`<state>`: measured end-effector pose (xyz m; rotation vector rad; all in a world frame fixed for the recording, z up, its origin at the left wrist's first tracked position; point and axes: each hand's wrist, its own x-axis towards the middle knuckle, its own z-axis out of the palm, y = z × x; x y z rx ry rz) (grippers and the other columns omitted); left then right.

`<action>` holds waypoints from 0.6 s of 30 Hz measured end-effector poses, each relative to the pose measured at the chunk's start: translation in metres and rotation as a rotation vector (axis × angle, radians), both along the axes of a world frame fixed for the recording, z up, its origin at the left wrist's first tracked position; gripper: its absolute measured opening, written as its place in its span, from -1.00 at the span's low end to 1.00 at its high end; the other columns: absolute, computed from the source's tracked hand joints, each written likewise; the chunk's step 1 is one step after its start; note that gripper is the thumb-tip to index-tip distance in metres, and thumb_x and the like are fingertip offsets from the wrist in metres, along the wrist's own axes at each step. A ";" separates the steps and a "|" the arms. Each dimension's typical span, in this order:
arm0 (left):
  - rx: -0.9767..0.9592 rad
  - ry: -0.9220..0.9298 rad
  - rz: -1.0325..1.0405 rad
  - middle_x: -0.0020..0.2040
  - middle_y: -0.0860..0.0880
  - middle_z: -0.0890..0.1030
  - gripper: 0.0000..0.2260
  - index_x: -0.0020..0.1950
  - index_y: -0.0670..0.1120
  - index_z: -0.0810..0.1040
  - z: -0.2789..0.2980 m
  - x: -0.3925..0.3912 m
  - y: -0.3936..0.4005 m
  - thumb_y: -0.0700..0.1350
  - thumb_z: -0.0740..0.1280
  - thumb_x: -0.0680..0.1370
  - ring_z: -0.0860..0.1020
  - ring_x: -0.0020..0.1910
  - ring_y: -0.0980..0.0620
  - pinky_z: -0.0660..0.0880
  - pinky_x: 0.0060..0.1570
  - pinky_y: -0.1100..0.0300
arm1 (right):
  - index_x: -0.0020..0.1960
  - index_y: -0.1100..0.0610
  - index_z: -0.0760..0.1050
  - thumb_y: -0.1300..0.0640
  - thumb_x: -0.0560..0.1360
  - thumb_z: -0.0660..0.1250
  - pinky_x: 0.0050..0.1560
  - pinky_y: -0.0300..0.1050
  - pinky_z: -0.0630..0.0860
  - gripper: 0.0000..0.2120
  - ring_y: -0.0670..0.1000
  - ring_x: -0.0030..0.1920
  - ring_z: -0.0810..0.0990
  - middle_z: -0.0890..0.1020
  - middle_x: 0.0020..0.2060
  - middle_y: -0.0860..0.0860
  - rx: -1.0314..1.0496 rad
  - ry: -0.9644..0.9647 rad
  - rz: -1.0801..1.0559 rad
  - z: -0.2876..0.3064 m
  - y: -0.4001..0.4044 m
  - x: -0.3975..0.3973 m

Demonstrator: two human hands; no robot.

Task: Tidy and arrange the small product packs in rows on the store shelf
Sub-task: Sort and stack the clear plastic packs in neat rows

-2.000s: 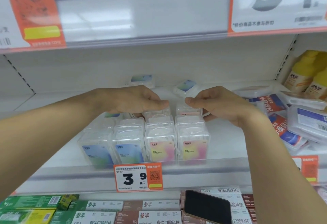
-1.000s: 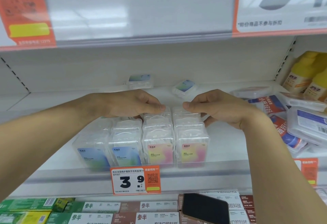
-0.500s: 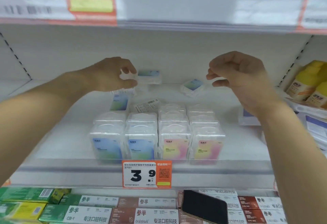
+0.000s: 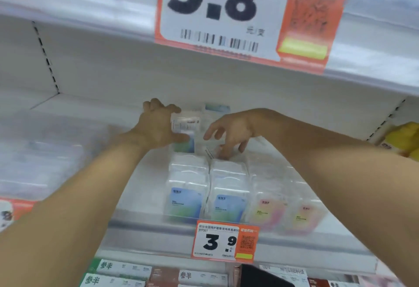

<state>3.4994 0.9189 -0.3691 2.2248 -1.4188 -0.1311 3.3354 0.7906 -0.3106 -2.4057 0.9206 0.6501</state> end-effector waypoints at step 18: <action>-0.172 0.269 -0.065 0.03 -0.15 0.45 -0.65 0.15 0.08 0.40 -0.017 0.010 0.012 -0.11 0.44 0.45 0.56 -0.19 -0.14 0.37 -0.32 0.26 | 0.21 0.08 0.45 0.04 0.27 0.65 0.04 -0.15 0.45 -0.39 0.03 0.11 0.49 0.49 0.20 -0.01 -0.337 -0.145 -0.028 -0.005 0.000 0.011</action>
